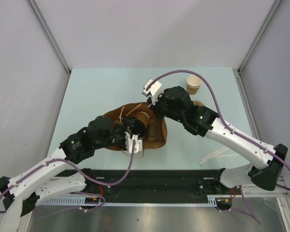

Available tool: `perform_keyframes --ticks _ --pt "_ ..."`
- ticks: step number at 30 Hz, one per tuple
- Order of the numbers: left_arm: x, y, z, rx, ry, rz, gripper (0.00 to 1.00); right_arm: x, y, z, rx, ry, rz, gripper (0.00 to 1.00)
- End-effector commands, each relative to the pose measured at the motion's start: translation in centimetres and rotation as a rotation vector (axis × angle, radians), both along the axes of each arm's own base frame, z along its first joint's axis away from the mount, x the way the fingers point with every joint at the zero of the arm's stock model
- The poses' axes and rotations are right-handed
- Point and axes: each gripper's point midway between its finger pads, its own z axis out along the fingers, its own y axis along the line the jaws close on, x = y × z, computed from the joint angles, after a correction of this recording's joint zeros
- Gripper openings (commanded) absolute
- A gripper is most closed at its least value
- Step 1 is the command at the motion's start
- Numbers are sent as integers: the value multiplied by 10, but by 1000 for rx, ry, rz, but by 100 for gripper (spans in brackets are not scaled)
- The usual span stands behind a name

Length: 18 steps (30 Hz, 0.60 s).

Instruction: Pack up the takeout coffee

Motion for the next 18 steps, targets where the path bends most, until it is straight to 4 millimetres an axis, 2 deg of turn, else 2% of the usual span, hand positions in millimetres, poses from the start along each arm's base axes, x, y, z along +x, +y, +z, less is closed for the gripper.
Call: perform_keyframes --ticks 1,3,8,18 --pt "-15 -8 1 78 20 -113 32 3 3 24 69 -59 -12 0" --pt "-16 -9 -2 91 27 -115 32 2 2 25 69 -61 -10 0" --pt "-11 -9 18 24 -60 -94 32 1 -1 24 63 -59 -9 0" --pt "-16 -10 28 135 -244 -156 32 3 1 24 57 -70 -10 0"
